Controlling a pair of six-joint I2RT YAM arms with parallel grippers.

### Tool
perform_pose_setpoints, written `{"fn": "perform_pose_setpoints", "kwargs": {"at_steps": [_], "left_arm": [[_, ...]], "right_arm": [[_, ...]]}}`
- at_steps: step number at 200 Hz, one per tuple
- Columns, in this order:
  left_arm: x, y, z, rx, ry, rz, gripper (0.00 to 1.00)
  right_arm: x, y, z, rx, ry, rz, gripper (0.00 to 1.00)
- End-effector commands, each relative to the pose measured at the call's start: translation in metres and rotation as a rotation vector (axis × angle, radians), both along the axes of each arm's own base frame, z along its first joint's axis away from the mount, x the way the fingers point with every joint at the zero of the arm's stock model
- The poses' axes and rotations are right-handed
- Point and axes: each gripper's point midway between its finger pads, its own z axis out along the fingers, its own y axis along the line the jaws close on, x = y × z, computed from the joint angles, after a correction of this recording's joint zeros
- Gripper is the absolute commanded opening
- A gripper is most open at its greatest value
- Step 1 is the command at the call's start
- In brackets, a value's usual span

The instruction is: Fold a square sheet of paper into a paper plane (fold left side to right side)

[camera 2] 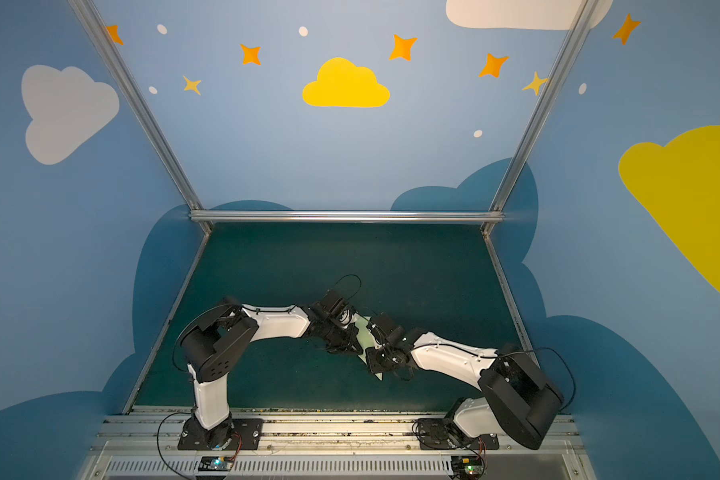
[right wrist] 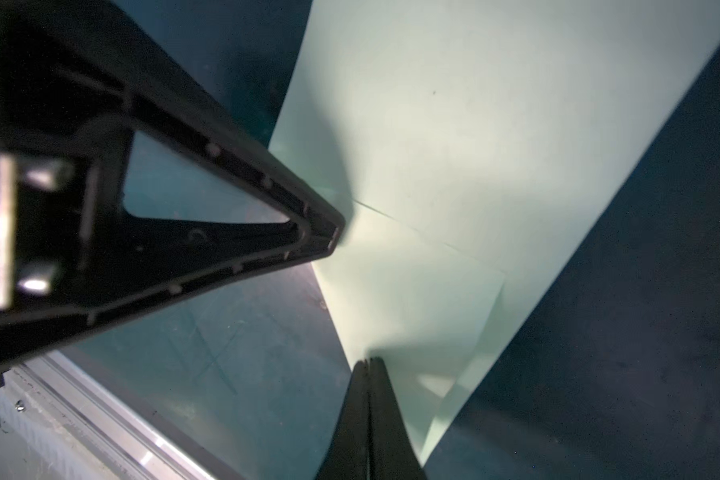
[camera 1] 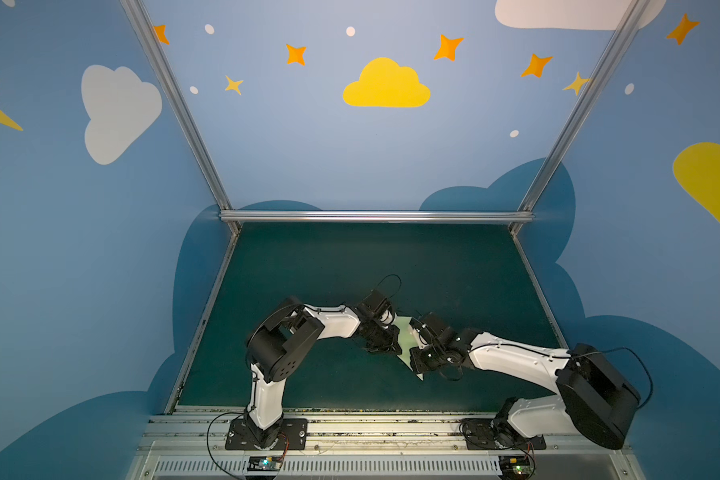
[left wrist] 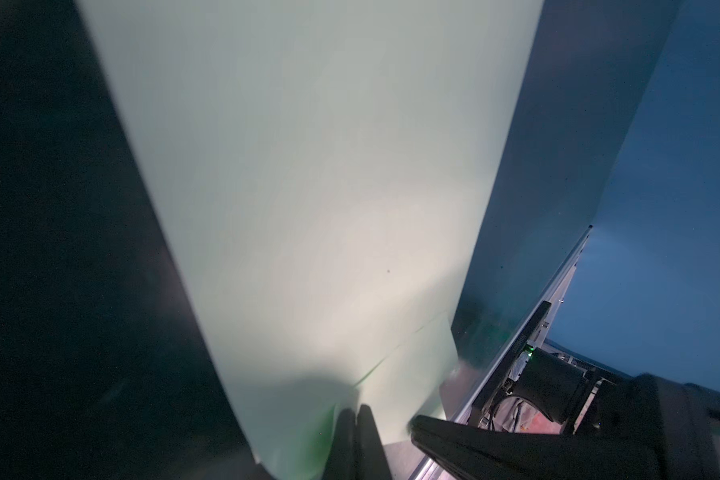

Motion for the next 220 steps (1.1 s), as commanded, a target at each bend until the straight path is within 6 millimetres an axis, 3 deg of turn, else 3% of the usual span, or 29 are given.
{"fn": "perform_pose_setpoints", "kwargs": {"at_steps": [1, 40, 48, 78, 100, 120, 140, 157, 220], "left_arm": [[0.000, 0.014, -0.019, 0.093, 0.008, 0.014, 0.04], [0.009, 0.009, -0.002, 0.076, -0.019, 0.008, 0.07], [0.012, 0.007, 0.004, 0.069, -0.030, 0.009, 0.10], [0.020, 0.007, 0.021, 0.057, -0.071, 0.019, 0.38], [0.017, 0.010, 0.026, 0.052, -0.080, 0.023, 0.42], [0.012, 0.014, 0.025, 0.051, -0.081, 0.025, 0.34], [0.008, 0.015, 0.021, 0.044, -0.071, 0.024, 0.14], [0.005, 0.011, 0.019, 0.034, -0.066, 0.015, 0.04], [0.004, -0.005, 0.015, 0.009, -0.065, -0.012, 0.04]], "right_arm": [[0.001, -0.005, -0.007, -0.021, -0.001, -0.001, 0.00], [-0.001, -0.012, -0.014, -0.041, 0.004, -0.015, 0.00], [-0.001, -0.014, -0.015, -0.043, 0.006, -0.019, 0.00], [-0.004, -0.019, -0.019, -0.051, 0.012, -0.032, 0.00], [-0.004, -0.022, -0.020, -0.051, 0.011, -0.046, 0.00], [-0.005, -0.025, -0.022, -0.053, 0.015, -0.058, 0.00], [-0.006, -0.026, -0.023, -0.052, 0.018, -0.067, 0.00], [-0.007, -0.028, -0.025, -0.054, 0.022, -0.071, 0.00], [-0.007, -0.028, -0.024, -0.052, 0.024, -0.076, 0.00]]}}
